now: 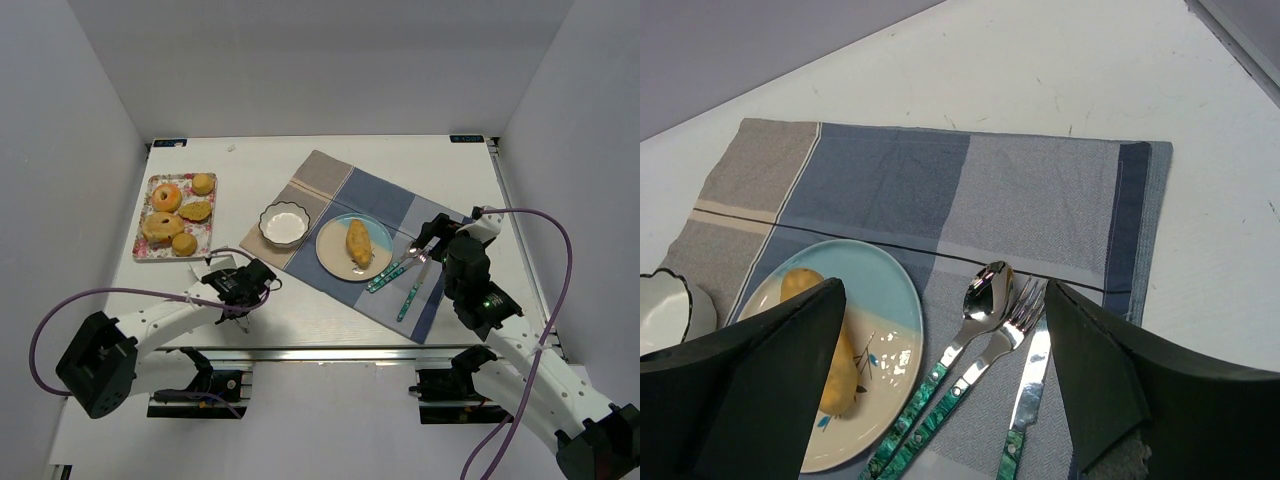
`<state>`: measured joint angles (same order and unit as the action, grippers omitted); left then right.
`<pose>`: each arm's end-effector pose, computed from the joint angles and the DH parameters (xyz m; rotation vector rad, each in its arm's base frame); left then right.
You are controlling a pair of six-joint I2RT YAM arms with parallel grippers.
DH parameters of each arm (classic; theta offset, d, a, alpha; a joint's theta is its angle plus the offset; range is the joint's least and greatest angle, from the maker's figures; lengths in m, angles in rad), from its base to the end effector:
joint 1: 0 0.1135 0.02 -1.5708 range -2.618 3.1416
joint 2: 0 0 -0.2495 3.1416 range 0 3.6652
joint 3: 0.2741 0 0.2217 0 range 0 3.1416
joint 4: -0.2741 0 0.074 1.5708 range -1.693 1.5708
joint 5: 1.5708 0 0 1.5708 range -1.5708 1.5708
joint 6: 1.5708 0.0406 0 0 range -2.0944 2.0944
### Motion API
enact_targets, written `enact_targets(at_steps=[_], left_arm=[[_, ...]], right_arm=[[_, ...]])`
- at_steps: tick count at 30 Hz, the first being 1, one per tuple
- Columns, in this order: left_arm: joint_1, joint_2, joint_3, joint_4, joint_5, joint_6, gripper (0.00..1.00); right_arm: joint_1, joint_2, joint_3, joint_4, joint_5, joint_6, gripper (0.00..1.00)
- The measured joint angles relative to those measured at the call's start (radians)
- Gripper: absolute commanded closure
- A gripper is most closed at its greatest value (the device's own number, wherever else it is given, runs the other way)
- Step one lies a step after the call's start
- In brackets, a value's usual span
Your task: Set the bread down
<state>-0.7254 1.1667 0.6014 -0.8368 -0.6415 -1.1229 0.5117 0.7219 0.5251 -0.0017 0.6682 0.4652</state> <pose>0.1300 -0.0828 0.1742 -0.5650 2.4481 0.3332 0.1497 0.0552 0.2746 0.4337 1.6726 0.1292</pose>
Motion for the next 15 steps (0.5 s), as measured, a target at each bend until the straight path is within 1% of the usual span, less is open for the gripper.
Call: enact_targets(at_steps=[3,7,8,12,15], left_arm=[[0.000,0.037,-0.025,0.054,0.033,0.000,0.24],[0.000,0.056,-0.043,0.098,0.073,0.003,0.04],[0.000,0.055,-0.043,0.105,0.079,0.005,0.02],[0.000,0.045,-0.032,0.099,0.096,0.009,0.02],[0.000,0.025,0.020,0.055,0.108,0.021,0.02]], right_arm=[[0.000,0.000,0.000,0.000,-0.002,0.000,0.14],[0.000,0.000,0.000,0.000,-0.003,0.000,0.14],[0.000,0.000,0.000,0.000,-0.003,0.000,0.14],[0.000,0.000,0.000,0.000,-0.011,0.001,0.11],[0.000,0.000,0.000,0.000,-0.021,-0.001,0.11]])
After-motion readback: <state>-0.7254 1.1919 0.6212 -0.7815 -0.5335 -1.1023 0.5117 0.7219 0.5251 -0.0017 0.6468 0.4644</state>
